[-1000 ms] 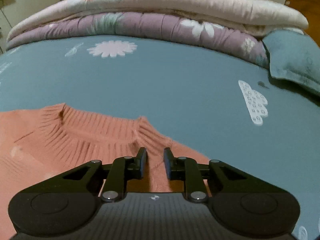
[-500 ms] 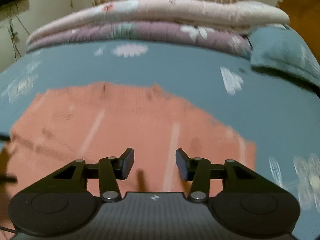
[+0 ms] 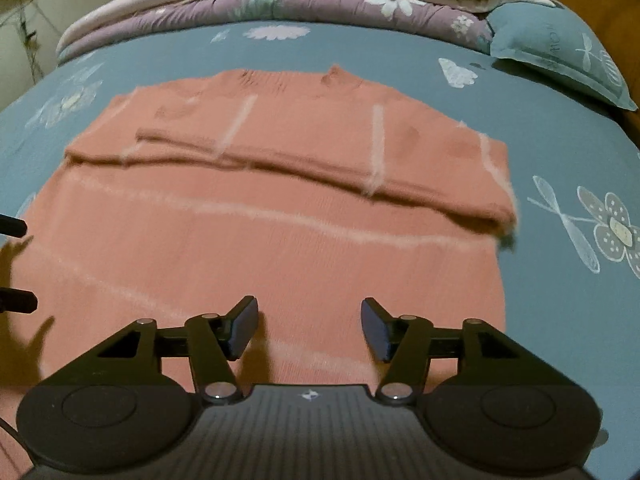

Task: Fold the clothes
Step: 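Open the right tool and withdraw it from the folded sweater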

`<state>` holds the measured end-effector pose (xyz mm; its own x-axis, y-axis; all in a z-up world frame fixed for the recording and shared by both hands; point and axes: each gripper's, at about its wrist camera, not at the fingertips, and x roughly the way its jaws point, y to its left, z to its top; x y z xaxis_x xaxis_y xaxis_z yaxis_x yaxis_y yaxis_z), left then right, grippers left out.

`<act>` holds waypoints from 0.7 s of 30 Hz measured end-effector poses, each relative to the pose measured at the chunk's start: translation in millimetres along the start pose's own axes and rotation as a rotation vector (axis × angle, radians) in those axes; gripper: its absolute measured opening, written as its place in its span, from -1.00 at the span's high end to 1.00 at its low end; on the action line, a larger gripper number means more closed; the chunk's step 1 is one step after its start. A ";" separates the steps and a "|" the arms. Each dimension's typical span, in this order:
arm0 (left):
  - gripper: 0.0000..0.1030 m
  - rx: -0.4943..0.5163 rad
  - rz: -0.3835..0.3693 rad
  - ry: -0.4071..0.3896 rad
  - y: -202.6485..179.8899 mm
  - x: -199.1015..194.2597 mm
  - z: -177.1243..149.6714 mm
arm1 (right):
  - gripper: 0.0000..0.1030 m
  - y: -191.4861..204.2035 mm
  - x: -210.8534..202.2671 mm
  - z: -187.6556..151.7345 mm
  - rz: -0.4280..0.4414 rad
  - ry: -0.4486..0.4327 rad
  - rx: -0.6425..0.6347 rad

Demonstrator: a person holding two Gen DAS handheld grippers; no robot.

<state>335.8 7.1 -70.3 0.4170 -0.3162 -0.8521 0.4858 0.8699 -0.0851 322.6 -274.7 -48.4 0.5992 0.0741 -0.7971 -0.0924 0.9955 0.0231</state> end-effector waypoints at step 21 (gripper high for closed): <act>-0.99 0.001 0.168 -0.058 -62.6 -39.7 -86.6 | -0.63 -6.6 -44.3 -80.3 0.003 -0.059 0.007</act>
<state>222.3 -2.1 -75.8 0.5362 -0.1874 -0.8230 0.4059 0.9121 0.0567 232.8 -289.4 -61.7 0.6451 0.0805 -0.7598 -0.0891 0.9956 0.0298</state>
